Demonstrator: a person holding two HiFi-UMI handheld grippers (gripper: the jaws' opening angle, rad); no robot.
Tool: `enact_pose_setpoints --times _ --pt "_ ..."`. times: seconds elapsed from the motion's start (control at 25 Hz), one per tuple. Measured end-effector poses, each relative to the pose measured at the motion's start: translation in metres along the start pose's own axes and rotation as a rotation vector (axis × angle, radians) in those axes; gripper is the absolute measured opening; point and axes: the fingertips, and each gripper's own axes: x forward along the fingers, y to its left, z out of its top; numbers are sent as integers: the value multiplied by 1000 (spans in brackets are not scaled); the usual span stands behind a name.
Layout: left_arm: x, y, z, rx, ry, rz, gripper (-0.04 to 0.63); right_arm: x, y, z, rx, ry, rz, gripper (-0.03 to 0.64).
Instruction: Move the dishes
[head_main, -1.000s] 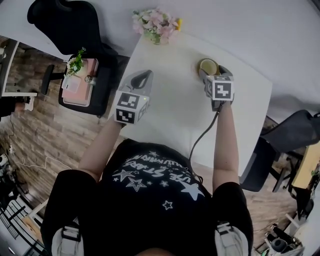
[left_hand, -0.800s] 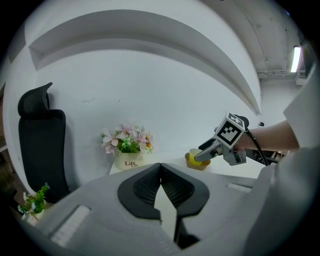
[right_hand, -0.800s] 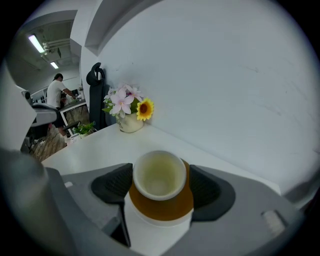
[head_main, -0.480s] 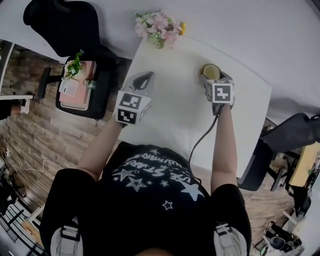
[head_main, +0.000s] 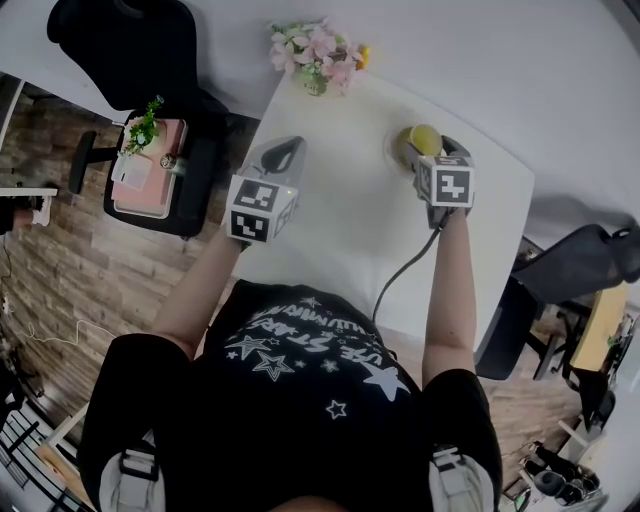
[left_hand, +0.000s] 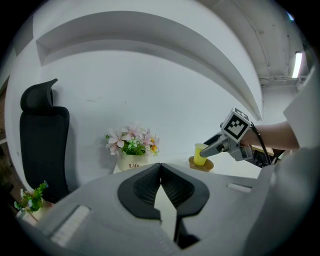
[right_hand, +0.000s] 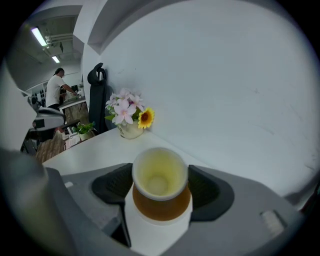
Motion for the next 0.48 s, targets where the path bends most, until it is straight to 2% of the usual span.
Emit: enact_pose_setpoints --times 0.24,0.48 --pt "5 2 3 -2 -6 6 11 -2 -8 38 0 -77 16 350" --pt "14 5 0 -15 7 10 11 28 -5 62 -45 -81 53 348"
